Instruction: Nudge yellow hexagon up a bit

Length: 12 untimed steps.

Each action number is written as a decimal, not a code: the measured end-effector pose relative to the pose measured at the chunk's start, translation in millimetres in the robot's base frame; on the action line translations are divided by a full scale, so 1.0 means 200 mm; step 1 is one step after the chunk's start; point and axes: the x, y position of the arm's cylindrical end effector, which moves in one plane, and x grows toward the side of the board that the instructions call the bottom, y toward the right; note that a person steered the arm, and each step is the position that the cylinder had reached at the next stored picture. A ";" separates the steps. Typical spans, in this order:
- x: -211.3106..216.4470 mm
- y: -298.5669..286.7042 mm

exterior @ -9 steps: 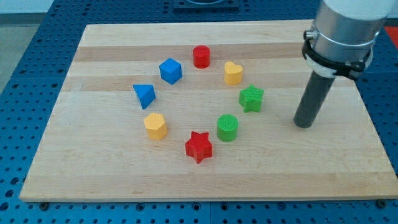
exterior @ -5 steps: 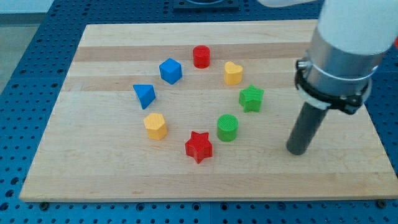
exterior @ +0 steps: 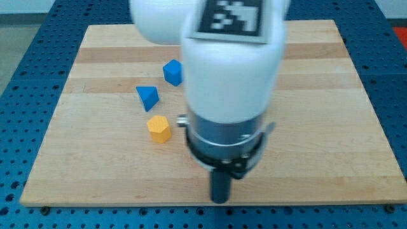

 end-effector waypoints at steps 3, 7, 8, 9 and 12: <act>-0.26 -0.67; -0.44 -0.66; -0.44 -0.64; -0.45 -0.62; -0.49 -0.54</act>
